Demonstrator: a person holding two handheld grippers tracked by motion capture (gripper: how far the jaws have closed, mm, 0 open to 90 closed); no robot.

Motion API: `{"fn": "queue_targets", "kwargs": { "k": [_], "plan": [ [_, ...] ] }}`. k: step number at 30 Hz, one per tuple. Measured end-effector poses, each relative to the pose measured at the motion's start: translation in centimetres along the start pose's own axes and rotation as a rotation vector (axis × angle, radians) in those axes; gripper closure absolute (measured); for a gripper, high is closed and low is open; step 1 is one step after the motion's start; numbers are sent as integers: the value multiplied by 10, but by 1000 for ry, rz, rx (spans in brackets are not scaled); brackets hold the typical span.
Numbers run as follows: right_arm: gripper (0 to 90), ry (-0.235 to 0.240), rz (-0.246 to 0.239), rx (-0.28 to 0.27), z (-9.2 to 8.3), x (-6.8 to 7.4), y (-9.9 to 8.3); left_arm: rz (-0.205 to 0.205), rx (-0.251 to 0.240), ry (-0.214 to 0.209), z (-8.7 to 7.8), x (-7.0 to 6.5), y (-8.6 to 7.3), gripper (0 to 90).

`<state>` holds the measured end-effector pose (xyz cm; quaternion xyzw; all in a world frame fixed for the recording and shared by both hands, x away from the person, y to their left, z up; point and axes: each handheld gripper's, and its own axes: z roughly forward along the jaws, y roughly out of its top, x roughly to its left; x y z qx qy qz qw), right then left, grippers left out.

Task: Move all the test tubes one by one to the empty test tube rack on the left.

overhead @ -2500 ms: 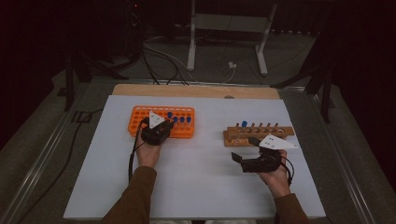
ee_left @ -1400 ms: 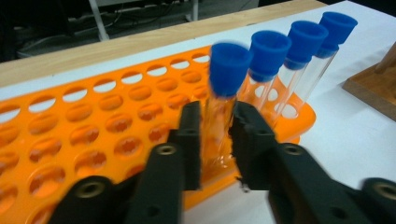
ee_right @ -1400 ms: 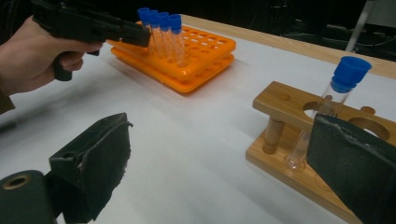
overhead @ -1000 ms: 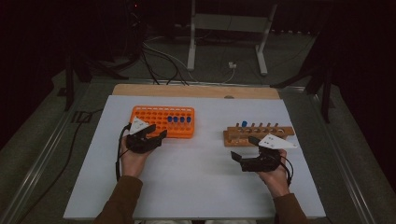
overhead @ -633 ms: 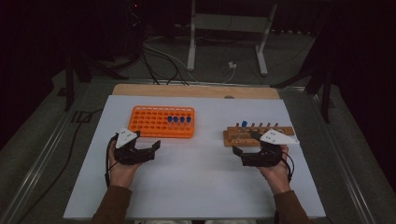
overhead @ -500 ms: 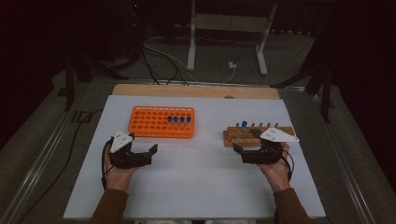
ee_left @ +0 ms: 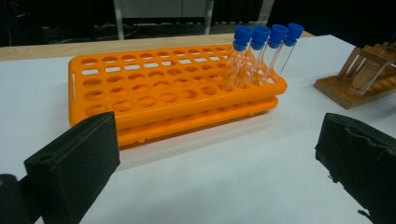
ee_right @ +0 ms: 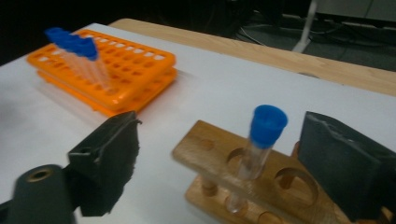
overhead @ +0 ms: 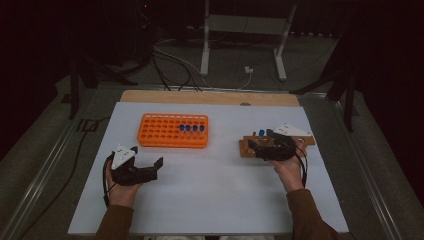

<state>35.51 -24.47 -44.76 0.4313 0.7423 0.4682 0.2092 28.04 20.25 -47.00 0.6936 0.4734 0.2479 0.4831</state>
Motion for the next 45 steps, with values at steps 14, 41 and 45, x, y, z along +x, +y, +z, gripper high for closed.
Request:
{"fn": "queue_targets", "kwargs": {
  "k": [14,41,45],
  "plan": [
    [631,-74,-3,27,17,-5,-8,-1,11,18,2,-2,-1,6],
    [772,-88,-22,-33,0,-2,2,10,34,18,6,-6,-4,7],
    [772,-84,-20,-58,-8,-2,9,12,37,16,6,-6,-4,6]
  ]
}}
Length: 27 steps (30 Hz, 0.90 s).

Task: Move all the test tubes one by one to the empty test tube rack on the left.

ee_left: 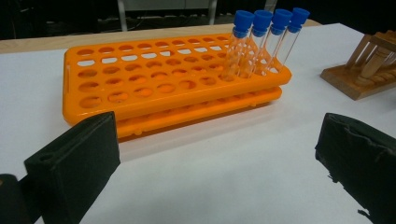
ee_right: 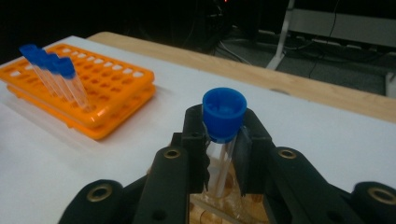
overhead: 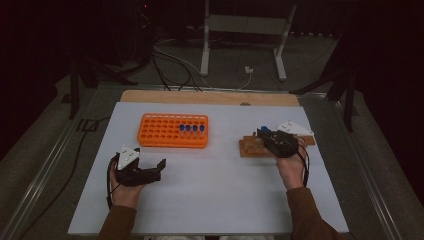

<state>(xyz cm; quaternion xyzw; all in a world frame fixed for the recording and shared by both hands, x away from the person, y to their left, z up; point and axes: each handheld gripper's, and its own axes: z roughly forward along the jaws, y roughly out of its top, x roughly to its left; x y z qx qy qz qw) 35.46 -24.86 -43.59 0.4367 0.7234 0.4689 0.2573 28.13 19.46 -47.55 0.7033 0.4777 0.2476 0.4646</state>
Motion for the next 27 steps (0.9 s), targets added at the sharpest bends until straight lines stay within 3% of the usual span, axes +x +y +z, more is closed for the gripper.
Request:
{"fn": "queue_targets", "kwargs": {
  "k": [16,21,27],
  "plan": [
    [772,27,-52,-44,-27,5,27,4,4,8,2,-2,-1,7],
    [772,49,-77,-50,-33,12,34,9,9,0,4,-4,-1,6],
    [771,98,-70,-37,-31,21,31,28,10,-12,5,-9,0,7]
  ]
}}
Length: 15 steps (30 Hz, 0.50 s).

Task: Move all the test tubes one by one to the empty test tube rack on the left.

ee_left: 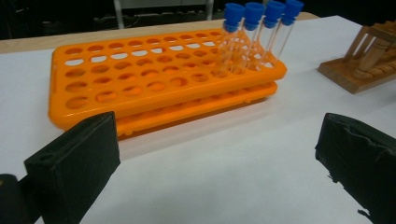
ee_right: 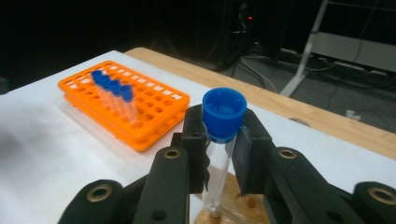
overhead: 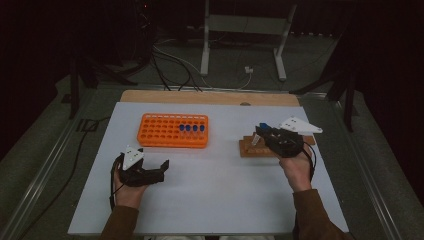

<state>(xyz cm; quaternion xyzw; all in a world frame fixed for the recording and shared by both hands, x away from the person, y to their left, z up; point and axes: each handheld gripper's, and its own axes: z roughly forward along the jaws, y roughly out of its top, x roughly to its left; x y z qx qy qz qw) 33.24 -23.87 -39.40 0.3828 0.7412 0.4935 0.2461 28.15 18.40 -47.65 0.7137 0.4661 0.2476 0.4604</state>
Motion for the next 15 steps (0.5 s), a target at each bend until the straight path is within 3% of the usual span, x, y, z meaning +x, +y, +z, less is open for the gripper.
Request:
{"fn": "queue_targets", "kwargs": {
  "k": [7,15],
  "plan": [
    [771,55,6,23,10,13,-6,29,-21,-37,2,-13,9,7],
    [770,105,-3,35,20,31,-8,79,-24,-116,13,-36,25,50]
  ]
}}
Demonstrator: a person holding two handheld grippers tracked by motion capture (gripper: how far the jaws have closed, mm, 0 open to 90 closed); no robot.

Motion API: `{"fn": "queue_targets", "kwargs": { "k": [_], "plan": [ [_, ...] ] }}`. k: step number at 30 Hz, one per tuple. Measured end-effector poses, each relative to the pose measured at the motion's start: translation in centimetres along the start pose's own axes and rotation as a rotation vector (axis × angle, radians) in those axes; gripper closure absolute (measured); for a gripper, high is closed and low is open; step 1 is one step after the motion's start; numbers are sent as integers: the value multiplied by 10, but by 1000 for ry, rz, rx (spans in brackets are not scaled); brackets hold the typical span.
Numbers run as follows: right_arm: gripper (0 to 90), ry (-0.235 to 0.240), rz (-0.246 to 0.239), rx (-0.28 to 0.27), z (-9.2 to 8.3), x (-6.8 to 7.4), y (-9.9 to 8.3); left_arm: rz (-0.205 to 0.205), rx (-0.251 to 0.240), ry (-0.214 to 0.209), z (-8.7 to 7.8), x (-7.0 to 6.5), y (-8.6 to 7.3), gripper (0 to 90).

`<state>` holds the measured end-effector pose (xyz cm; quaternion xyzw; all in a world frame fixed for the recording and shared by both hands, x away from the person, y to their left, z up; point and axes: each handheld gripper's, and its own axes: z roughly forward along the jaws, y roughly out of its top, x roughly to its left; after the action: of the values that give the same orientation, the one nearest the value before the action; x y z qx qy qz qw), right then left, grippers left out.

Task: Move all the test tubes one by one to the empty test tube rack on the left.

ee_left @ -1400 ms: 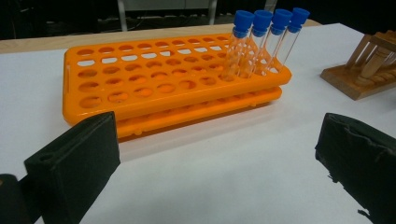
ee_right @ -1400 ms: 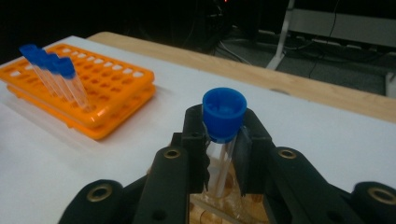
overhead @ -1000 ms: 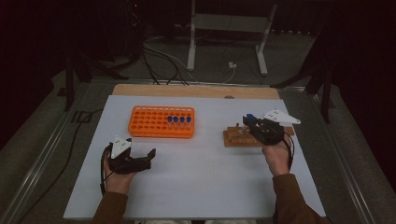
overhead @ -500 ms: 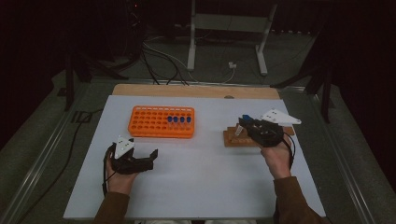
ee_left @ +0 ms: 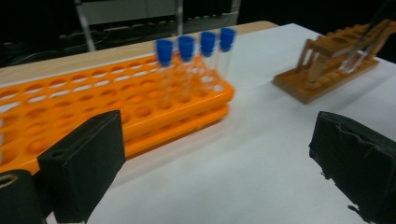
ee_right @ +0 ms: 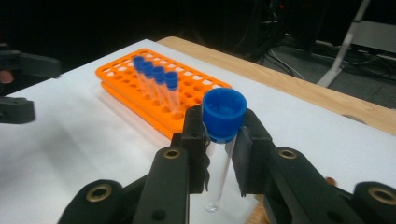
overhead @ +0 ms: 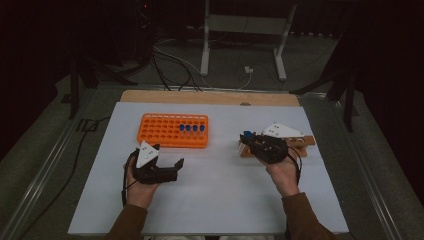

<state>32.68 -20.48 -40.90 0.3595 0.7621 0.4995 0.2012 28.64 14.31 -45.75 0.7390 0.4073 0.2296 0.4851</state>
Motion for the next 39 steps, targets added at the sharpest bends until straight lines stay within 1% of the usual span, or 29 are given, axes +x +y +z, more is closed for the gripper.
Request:
{"fn": "queue_targets", "kwargs": {
  "k": [1,5,9,11,13,16,19,21,23,24,26,28,30,33,36,39],
  "plan": [
    [771,5,-2,1,1,2,0,7,1,-10,3,-3,2,54],
    [770,26,-8,1,5,10,2,39,2,-77,14,-19,10,76],
    [770,46,-9,2,9,17,4,72,16,-126,26,-34,18,84],
    [770,57,-12,3,11,20,5,85,13,-147,31,-41,23,122],
    [770,69,-15,7,14,24,5,89,6,-170,36,-48,26,158],
    [770,87,-25,18,19,32,5,116,7,-188,45,-58,31,188],
    [770,100,-32,23,22,37,5,126,16,-199,53,-64,33,236],
    [770,106,-34,25,24,40,6,127,13,-203,57,-67,34,298],
    [770,114,-35,25,25,42,6,128,9,-222,60,-69,34,381],
    [770,117,-33,26,25,43,6,135,11,-223,61,-70,34,416],
    [770,122,-34,27,26,44,6,135,8,-228,63,-72,34,476],
    [770,129,-34,29,27,46,6,135,2,-230,64,-72,35,537],
    [770,136,-36,30,28,48,5,139,-3,-240,64,-72,35,601],
    [770,148,-33,33,30,50,5,154,-5,-247,64,-73,34,698],
    [770,158,-29,34,31,51,4,164,-7,-250,64,-74,33,768],
    [769,158,-30,37,32,52,4,172,-9,-249,64,-74,32,779]
  ]
}}
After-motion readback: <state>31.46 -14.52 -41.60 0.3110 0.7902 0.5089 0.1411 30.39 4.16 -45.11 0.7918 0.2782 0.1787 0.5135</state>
